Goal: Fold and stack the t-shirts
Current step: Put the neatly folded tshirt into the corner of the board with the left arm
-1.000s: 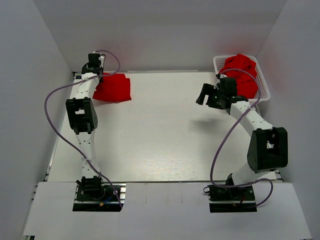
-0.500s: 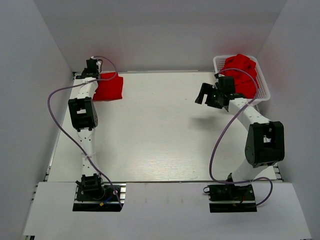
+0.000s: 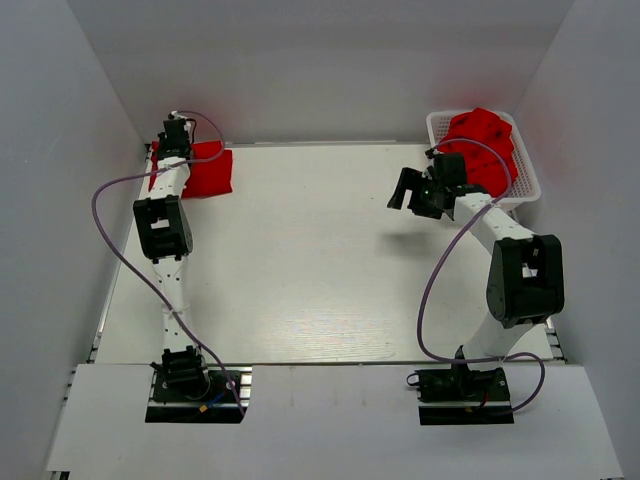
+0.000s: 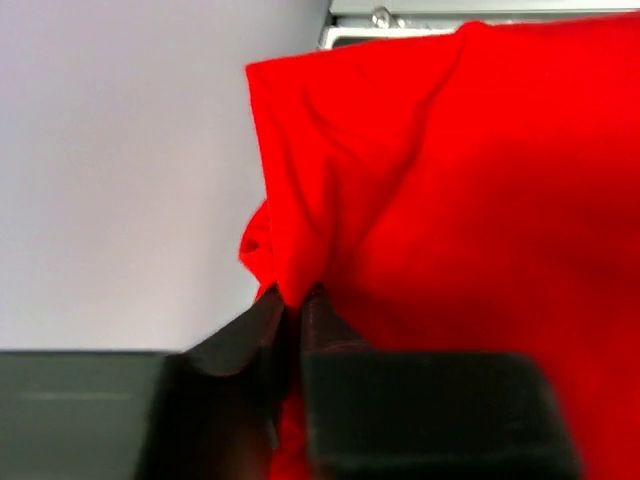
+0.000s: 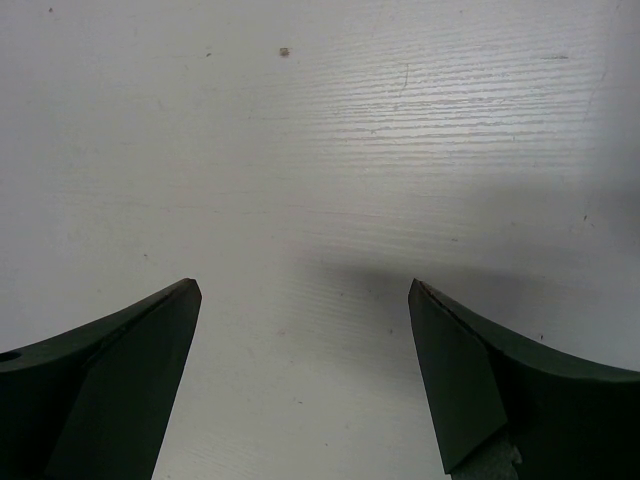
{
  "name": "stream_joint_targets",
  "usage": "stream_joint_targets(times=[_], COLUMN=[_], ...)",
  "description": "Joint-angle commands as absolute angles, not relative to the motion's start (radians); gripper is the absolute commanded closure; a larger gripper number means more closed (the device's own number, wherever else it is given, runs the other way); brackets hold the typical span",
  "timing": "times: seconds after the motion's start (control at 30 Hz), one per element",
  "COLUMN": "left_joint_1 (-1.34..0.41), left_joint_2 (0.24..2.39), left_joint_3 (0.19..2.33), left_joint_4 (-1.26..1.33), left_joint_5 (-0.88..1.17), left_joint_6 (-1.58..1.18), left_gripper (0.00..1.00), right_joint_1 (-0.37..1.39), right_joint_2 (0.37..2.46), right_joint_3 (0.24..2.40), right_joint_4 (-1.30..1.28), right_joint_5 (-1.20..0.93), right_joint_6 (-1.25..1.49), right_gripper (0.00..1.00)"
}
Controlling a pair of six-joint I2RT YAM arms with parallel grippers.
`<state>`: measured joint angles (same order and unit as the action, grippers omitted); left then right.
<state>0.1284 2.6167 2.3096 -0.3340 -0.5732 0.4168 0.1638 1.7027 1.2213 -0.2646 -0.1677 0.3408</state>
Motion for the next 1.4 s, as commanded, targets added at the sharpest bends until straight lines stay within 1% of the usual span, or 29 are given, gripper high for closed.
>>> stream_joint_targets(times=[0.0,0.03,0.07,0.2,0.3,0.43,0.47,0.53,0.57,0.6,0.67,0.7,0.77,0.8,0.87,0.9,0.93,0.97,1.0,1.03,1.07,1.17,1.37], left_joint_1=[0.132,0.132,0.132,0.121,0.095,0.061,0.061,0.035,0.026,-0.001,-0.040,-0.090,-0.152,-0.219,-0.287,-0.343,-0.365,-0.382,-0.396,-0.417,-0.429,-0.469,-0.505], left_joint_2=[2.576,2.576,2.562,2.511,2.458,2.367,2.346,2.266,2.238,2.211,2.140,2.123,2.083,2.073,2.028,1.957,1.910,1.864,1.817,1.716,1.668,1.540,1.488], left_joint_3=[2.361,2.361,2.361,2.361,2.361,2.361,2.361,2.310,2.281,2.213,2.148,2.088,2.042,2.004,1.927,1.792,1.711,1.552,1.479,1.407,1.294,1.203,1.180], left_joint_4=[-0.285,-0.285,-0.285,-0.285,-0.340,-0.471,-0.535,-0.580,-0.592,-0.601,-0.601,-0.601,-0.620,-0.641,-0.653,-0.614,-0.579,-0.539,-0.464,-0.419,-0.385,-0.364,-0.388], left_joint_5=[-0.566,-0.566,-0.566,-0.557,-0.546,-0.437,-0.383,-0.283,-0.190,-0.151,-0.100,-0.100,-0.118,-0.118,-0.158,-0.158,-0.129,-0.112,-0.088,-0.039,-0.038,-0.113,-0.163], left_joint_6=[0.425,0.425,0.425,0.376,0.353,0.230,0.157,0.100,0.075,0.024,-0.030,-0.078,-0.126,-0.153,-0.179,-0.214,-0.224,-0.242,-0.282,-0.282,-0.291,-0.319,-0.319], left_gripper=[0.55,0.10,0.00,0.00,0.00,0.00,0.00,0.00,0.00,0.00,0.00,0.00,0.00,0.00,0.00,0.00,0.00,0.00,0.00,0.00,0.00,0.00,0.00], right_joint_1=[0.164,0.164,0.164,0.166,0.164,0.166,0.163,0.164,0.164,0.167,0.167,0.167,0.166,0.164,0.167,0.167,0.167,0.163,0.164,0.166,0.167,0.164,0.167], right_joint_2=[1.704,1.704,1.703,1.698,1.704,1.690,1.672,1.649,1.646,1.620,1.605,1.579,1.562,1.525,1.481,1.450,1.436,1.412,1.393,1.376,1.373,1.359,1.371], right_joint_3=[1.264,1.266,1.264,1.261,1.262,1.249,1.244,1.220,1.201,1.192,1.152,1.143,1.102,1.091,1.034,0.990,0.970,0.935,0.905,0.890,0.864,0.827,0.825], right_joint_4=[-0.262,-0.261,-0.265,-0.253,-0.241,-0.224,-0.215,-0.210,-0.210,-0.200,-0.198,-0.204,-0.218,-0.230,-0.239,-0.230,-0.219,-0.215,-0.206,-0.203,-0.198,-0.161,-0.097], right_joint_5=[-0.193,-0.198,-0.198,-0.201,-0.204,-0.216,-0.213,-0.204,-0.201,-0.201,-0.206,-0.209,-0.207,-0.206,-0.206,-0.207,-0.216,-0.221,-0.222,-0.213,-0.215,-0.230,-0.250], right_joint_6=[0.354,0.354,0.356,0.350,0.350,0.350,0.353,0.351,0.348,0.351,0.351,0.350,0.331,0.325,0.321,0.319,0.321,0.319,0.319,0.319,0.316,0.314,0.351], right_gripper=[0.10,0.10,0.10,0.10,0.10,0.10,0.10,0.10,0.10,0.10,0.10,0.10,0.10,0.10,0.10,0.10,0.10,0.10,0.10,0.10,0.10,0.10,0.10])
